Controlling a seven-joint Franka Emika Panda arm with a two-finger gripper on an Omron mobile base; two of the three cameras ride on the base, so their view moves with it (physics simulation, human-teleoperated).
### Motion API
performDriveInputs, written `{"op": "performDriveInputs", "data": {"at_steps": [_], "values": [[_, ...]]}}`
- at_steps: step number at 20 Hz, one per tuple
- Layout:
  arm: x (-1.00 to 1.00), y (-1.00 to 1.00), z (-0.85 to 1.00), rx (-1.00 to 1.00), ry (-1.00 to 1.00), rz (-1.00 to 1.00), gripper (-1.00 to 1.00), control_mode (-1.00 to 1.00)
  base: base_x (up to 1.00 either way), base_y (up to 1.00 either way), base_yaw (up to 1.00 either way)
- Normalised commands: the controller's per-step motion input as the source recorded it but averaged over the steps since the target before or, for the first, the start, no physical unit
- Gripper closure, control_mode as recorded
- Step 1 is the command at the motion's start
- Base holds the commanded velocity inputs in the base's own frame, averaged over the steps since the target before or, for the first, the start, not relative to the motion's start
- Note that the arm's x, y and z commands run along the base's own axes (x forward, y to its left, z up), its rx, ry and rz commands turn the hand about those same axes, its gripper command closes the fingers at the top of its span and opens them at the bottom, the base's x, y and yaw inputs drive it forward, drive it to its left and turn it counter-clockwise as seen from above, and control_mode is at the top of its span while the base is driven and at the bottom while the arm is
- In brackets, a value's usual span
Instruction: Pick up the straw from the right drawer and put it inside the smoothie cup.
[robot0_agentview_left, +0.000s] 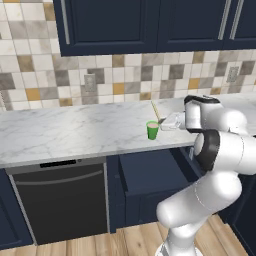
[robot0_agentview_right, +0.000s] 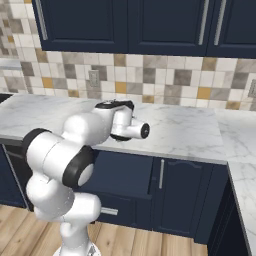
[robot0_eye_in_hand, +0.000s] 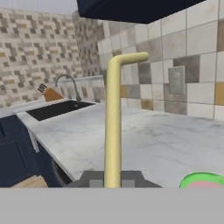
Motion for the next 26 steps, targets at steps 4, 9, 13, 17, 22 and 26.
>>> {"op": "performDriveInputs", "data": {"at_steps": [4,9,13,17,22,26], "values": [[0.28,0.0,0.0,0.02,-0.13,0.0,1.0,-1.0,0.0,0.0,0.0],[0.31,0.0,0.0,0.02,-0.13,0.0,1.0,-1.0,0.0,0.0,0.0],[0.34,0.0,0.0,0.04,-0.08,0.0,1.0,-1.0,0.0,0.0,0.0],[0.38,0.0,0.0,0.08,-0.02,0.01,1.0,-1.0,0.0,0.0,0.0],[0.34,-0.01,0.0,0.09,0.0,0.06,1.0,-1.0,0.0,0.0,0.0],[0.29,-0.1,0.0,0.04,0.0,0.17,1.0,-1.0,0.0,0.0,0.0]]}}
